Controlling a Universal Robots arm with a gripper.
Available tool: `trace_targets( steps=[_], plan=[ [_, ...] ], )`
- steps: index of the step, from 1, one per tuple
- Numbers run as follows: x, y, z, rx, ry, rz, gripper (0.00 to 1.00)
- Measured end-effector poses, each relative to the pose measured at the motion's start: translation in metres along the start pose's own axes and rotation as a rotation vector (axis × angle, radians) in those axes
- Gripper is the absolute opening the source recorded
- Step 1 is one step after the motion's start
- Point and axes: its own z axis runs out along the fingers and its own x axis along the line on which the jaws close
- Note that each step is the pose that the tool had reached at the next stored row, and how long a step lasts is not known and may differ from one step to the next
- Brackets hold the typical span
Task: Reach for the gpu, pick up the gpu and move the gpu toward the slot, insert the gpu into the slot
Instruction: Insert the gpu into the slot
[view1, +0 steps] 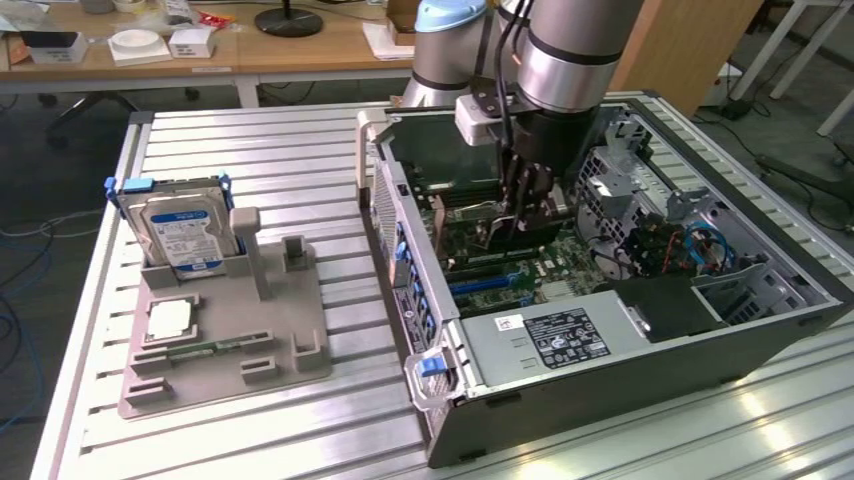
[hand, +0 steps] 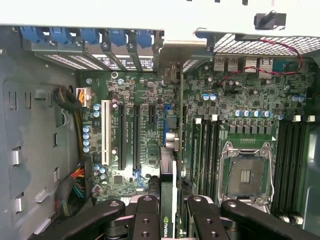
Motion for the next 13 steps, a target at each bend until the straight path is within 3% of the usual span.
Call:
trace_targets(
  steps=[13],
  plan=[
    [0.0016,0.0049,0.0048,0.0000,-0.0001,0.000,0.26]
  ],
)
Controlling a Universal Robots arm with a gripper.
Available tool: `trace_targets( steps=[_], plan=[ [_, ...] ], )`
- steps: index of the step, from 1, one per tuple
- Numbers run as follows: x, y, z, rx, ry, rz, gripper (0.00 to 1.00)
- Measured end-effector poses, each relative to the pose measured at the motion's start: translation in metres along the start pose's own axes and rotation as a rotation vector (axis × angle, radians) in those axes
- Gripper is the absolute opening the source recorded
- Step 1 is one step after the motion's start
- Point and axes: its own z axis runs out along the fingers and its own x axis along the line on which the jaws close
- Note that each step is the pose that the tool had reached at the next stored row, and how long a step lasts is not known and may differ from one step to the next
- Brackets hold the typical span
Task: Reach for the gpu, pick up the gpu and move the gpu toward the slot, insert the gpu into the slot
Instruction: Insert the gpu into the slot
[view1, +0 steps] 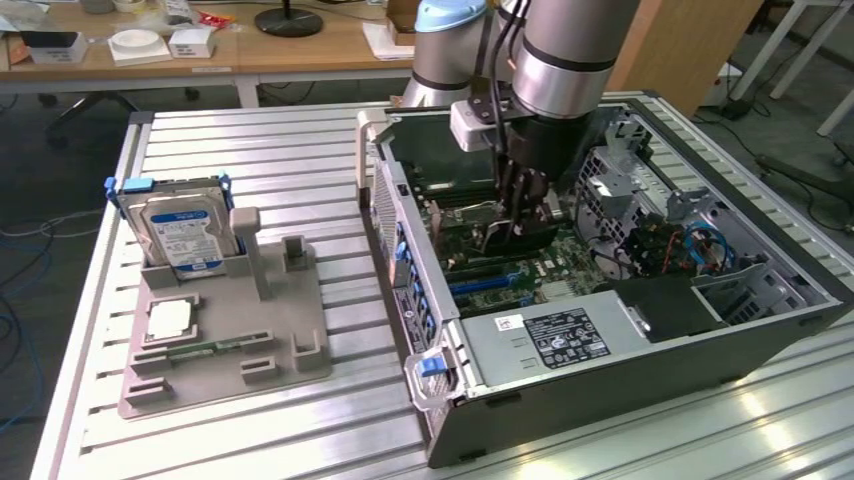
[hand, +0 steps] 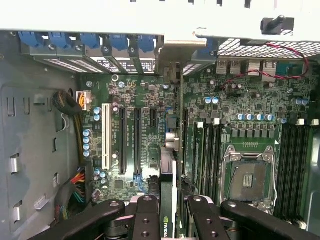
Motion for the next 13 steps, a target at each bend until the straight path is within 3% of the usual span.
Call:
trace_targets(
  steps=[13],
  plan=[
    [0.0007,0.0017,0.0068,0.0001,0.0000,0.000,0.26]
  ],
)
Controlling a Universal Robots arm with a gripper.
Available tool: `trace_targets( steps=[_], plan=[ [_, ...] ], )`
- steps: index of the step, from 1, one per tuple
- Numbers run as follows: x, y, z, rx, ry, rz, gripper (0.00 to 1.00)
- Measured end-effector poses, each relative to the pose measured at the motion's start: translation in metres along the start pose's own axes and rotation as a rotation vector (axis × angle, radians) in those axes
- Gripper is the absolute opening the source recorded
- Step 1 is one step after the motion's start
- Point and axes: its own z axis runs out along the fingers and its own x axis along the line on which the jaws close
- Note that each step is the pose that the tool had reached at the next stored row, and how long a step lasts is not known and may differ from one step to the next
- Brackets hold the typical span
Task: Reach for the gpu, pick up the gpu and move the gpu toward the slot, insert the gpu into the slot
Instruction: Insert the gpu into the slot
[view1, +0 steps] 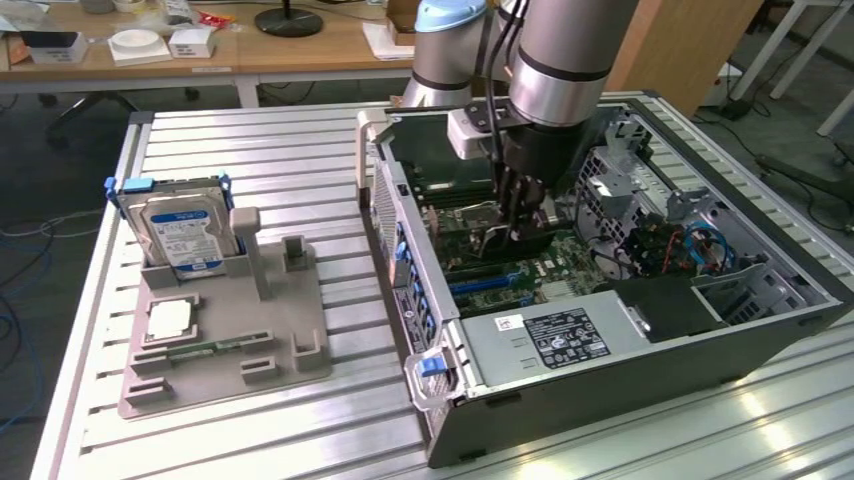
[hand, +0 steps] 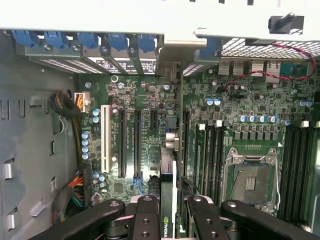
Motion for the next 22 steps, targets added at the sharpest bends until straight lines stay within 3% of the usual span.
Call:
trace_targets(
  steps=[22],
  plan=[
    [0.001,0.0019,0.0118,-0.0001,0.0000,0.000,0.26]
  ],
)
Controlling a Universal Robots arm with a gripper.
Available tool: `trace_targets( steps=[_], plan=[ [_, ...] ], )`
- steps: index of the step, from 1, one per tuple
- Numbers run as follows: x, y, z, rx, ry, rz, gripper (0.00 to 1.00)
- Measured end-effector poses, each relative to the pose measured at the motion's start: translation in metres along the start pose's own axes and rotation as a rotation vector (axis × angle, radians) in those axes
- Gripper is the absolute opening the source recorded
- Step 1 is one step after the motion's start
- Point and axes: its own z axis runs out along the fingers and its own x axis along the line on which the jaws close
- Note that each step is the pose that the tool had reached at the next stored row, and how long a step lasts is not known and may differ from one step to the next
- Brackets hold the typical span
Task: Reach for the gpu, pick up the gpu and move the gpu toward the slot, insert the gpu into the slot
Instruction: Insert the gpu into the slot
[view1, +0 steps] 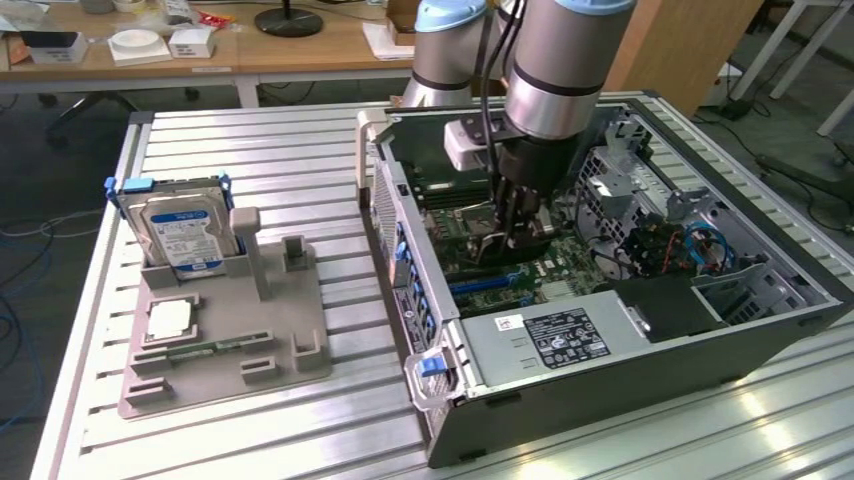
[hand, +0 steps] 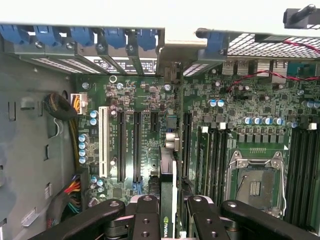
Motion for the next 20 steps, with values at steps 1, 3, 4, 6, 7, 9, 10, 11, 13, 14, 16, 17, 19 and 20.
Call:
trace_targets(
  steps=[1,3,4,6,7,9,10,11,13,14,16,17,19,20],
  plan=[
    [0.0000,0.0000,0.0006,0.0000,0.0000,0.000,0.26],
    [0.0001,0.0002,0.0016,0.0000,0.0000,0.000,0.26],
    [0.0001,0.0002,0.0021,0.0000,-0.0001,0.000,0.26],
    [0.0001,0.0003,0.0032,-0.0001,0.0001,0.000,0.26],
    [0.0002,0.0004,0.0038,-0.0001,0.0001,0.000,0.26],
    [0.0002,0.0005,0.0050,0.0000,0.0000,0.000,0.26],
    [0.0002,0.0006,0.0056,0.0001,-0.0001,0.000,0.26],
    [0.0002,0.0006,0.0060,0.0000,0.0000,0.000,0.26],
    [0.0003,0.0007,0.0067,-0.0001,0.0002,0.000,0.26],
    [0.0003,0.0007,0.0068,-0.0002,0.0003,0.000,0.26],
    [0.0003,0.0007,0.0069,0.0000,0.0000,0.000,0.26],
    [0.0003,0.0007,0.0069,0.0001,-0.0001,0.000,0.26],
    [0.0002,0.0006,0.0067,0.0007,-0.0003,0.000,0.26],
    [0.0003,0.0007,0.0061,0.0007,0.0001,0.000,0.26]
  ],
)
